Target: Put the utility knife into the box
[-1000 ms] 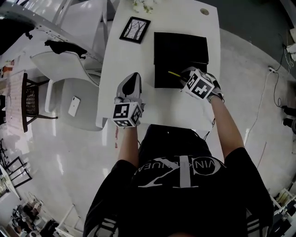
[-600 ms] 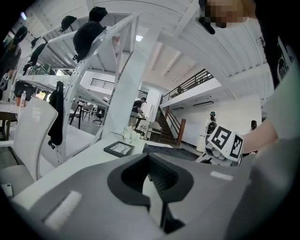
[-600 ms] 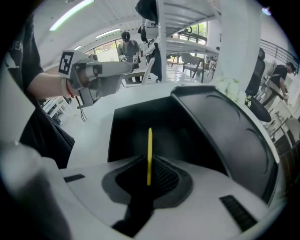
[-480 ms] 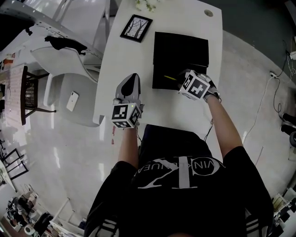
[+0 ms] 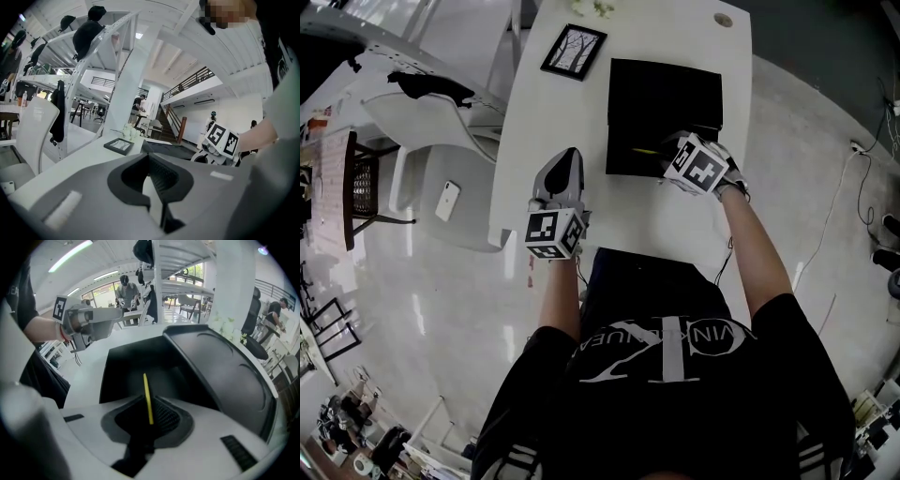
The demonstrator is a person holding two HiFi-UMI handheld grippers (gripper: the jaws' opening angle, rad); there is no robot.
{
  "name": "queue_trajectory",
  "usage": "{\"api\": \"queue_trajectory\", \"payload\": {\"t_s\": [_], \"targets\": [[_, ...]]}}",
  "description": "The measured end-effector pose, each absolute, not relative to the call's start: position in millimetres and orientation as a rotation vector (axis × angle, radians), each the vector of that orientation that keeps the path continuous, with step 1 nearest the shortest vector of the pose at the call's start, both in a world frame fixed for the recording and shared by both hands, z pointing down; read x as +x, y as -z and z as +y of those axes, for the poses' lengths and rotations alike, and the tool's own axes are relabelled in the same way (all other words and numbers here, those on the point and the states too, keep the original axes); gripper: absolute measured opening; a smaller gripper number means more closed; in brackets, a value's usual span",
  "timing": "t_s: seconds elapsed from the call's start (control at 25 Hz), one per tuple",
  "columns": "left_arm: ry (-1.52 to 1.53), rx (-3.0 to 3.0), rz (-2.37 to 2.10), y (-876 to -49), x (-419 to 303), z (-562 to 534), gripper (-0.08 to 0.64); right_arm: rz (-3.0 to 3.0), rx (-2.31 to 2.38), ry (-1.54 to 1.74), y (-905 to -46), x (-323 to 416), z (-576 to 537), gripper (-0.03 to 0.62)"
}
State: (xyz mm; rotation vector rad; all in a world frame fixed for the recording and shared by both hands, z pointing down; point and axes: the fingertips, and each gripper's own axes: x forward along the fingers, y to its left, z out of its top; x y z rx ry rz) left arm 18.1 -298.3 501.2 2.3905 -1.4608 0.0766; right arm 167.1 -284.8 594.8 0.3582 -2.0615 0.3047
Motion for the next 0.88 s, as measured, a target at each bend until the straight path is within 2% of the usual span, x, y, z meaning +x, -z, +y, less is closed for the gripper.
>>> {"api": "queue_trajectory", "payload": {"t_s": [0.56, 0.88], "targets": [[-0.057, 2.421, -1.452, -492.4, 20.9, -287.2, 0.011, -2.142, 0.61, -0.329, -561.8, 182.5, -301.7, 0.052], [-0.047, 2.457, -1.443, -479.7, 27.2, -284.1, 0.011, -2.228, 0.728, -0.344, -534.6, 189.5, -294.5, 0.02]]}}
